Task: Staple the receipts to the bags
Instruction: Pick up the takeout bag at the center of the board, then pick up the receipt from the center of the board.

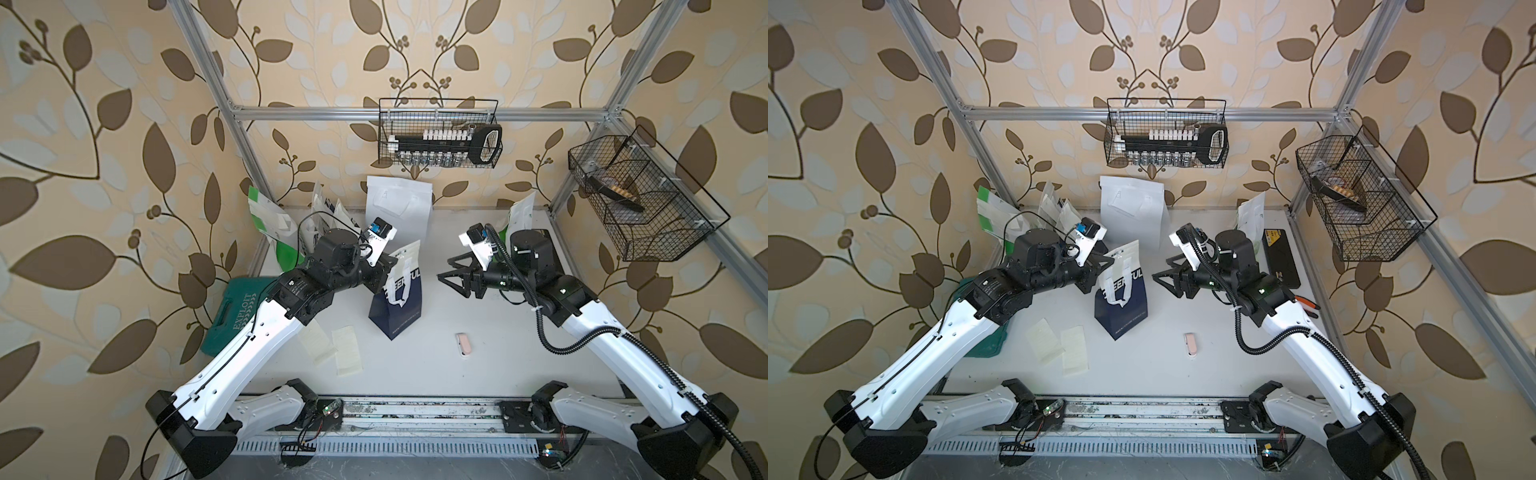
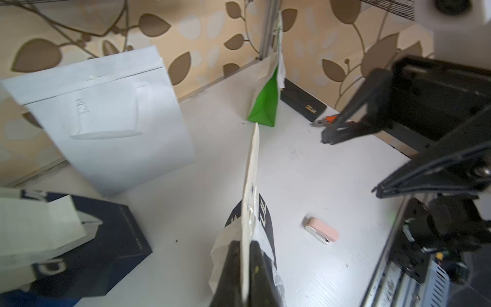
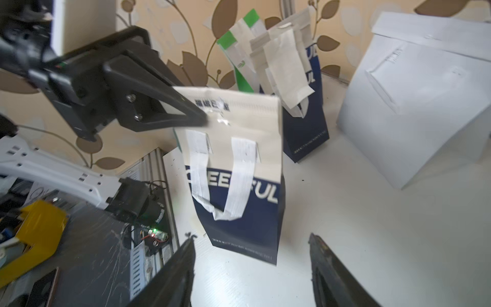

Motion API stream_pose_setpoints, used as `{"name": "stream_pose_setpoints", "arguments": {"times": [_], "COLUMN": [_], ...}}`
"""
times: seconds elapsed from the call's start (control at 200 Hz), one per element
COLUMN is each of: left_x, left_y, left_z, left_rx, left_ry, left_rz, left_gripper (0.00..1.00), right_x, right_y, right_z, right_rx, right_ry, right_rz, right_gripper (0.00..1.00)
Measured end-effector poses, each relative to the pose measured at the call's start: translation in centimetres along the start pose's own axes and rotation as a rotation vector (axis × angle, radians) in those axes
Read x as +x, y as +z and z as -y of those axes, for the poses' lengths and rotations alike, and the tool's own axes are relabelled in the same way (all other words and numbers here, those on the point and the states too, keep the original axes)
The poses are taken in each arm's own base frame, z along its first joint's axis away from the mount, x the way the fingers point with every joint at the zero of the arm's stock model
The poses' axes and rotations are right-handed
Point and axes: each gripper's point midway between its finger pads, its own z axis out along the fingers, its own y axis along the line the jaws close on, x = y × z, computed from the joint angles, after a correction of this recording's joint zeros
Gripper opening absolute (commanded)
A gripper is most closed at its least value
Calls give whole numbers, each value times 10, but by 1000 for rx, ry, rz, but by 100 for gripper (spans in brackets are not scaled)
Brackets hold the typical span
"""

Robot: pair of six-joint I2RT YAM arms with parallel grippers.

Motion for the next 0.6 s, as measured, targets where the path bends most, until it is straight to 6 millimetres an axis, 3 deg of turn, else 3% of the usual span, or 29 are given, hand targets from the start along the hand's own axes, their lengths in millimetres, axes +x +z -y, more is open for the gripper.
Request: {"name": "stream_pose_setpoints", "arguments": {"times": [0.135, 0.27, 0.42, 0.6], "left_x": [-5, -23, -35, -54], "left_y": [-22, -60, -107, -157], "left_z": [-29, -57, -74, -84], "left_rx": [-186, -372, -505, -608], "left_ry": [-49, -88, -123, -141], "left_rz": [18, 82, 168, 259], "left_gripper": [0, 0, 0, 0], "right_x": [30, 62, 123, 190], "right_y": [23, 67, 123, 172], "right_z": [-4, -40, -72, -72], "right_rx": [68, 40, 20, 85], "right_ry": [63, 57, 53, 55], "right_rz": [-45, -117, -250, -384], "right_gripper": [67, 67, 66, 66]}}
